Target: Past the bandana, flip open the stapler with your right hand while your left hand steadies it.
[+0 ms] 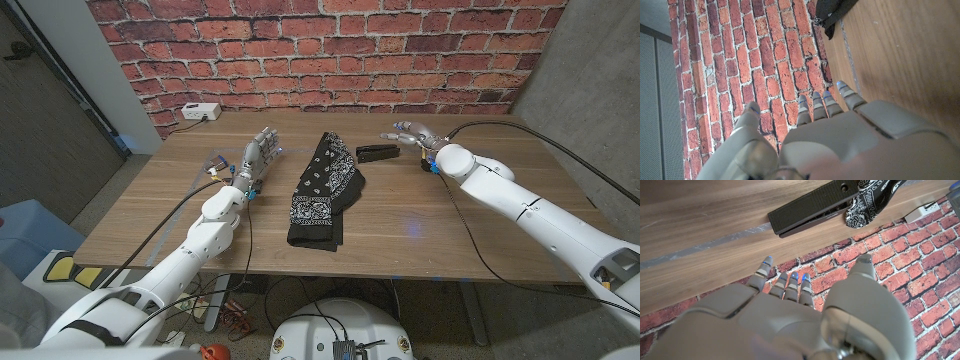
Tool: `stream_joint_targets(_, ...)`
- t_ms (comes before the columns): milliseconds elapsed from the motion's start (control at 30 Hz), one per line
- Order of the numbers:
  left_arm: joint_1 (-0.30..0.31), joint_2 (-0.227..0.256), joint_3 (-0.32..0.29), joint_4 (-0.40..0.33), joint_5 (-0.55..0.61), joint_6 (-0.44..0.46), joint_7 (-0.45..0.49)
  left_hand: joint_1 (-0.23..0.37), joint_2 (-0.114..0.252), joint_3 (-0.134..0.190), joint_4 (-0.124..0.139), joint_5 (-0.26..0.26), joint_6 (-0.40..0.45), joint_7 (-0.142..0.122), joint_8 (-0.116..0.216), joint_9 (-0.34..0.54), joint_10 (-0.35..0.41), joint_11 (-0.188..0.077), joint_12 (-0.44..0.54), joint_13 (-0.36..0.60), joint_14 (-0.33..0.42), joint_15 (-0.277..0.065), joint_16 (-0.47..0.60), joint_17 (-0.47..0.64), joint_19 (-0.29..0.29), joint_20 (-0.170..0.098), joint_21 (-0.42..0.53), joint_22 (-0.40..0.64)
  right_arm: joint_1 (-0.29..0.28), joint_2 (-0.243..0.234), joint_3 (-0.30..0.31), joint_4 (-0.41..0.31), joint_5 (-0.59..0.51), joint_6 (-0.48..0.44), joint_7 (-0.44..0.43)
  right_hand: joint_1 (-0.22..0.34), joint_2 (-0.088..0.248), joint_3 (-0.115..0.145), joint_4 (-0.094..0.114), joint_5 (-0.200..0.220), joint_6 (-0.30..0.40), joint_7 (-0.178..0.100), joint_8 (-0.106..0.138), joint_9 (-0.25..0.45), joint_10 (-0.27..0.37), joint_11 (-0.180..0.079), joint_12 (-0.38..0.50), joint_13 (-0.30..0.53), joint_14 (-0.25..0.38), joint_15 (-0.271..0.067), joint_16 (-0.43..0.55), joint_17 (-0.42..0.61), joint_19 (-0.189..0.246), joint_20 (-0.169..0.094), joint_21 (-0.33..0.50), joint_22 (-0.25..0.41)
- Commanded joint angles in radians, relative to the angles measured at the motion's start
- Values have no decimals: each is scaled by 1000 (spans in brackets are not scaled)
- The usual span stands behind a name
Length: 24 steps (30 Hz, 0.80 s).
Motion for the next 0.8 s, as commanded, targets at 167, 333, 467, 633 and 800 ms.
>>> stream_joint_targets(167, -5, -4, -3, 16, -6, -9, -10, 10, 3, -2, -4, 5, 10, 2, 1, 2, 6, 0, 7, -2, 5, 1, 7, 2, 1, -6, 7, 3, 66, 7, -60, -2, -71, -77, 40, 21, 3, 17, -6, -14, 7, -10, -4, 5, -1, -11, 3, 5, -8, -39, 8, 1, -4, -7, 8, -1)
stream_joint_targets(333, -4, -3, -5, 19, -8, -11, -13, 10, 3, -2, -4, 5, 12, 3, 1, 2, 5, 0, 6, -2, 5, 2, 7, 2, 1, -6, 7, 3, 86, 10, -81, 0, -97, -104, 54, 27, 4, 23, -7, -18, 9, -12, -5, 5, -1, -14, 3, 5, -8, -40, 10, 1, -4, -8, 9, -1)
stream_joint_targets(467, 0, -2, -7, 18, -10, -13, -15, 11, 3, -2, -4, 5, 12, 3, 1, 2, 5, 0, 6, -3, 4, 1, 6, 2, 1, -6, 7, 3, 96, 12, -93, 2, -115, -116, 63, 27, 4, 24, -7, -19, 9, -13, -5, 5, 1, -14, 4, 5, -6, -42, 11, 1, -4, -9, 9, -1)
stream_joint_targets(633, 5, -3, -9, 20, -14, -16, -16, 11, 3, -2, -4, 5, 14, 5, 1, 2, 5, -1, 6, -3, 3, 3, 6, 2, 1, -6, 7, 3, 107, 16, -109, 7, -138, -128, 69, 31, 5, 29, -7, -21, 11, -9, -6, 5, 4, -12, 5, 5, -3, -39, 13, 1, 0, -2, 11, -1)
stream_joint_targets(800, 6, -4, -9, 23, -15, -19, -18, 11, 4, -3, -4, 5, 16, 5, 1, 2, 6, 0, 7, -3, 3, 3, 6, 2, 1, -6, 7, 3, 131, 23, -135, 16, -169, -152, 89, 47, 8, 41, -13, -23, 10, -8, -7, 6, 8, -8, 6, 5, 3, -36, 15, 1, 24, -29, 19, -1)
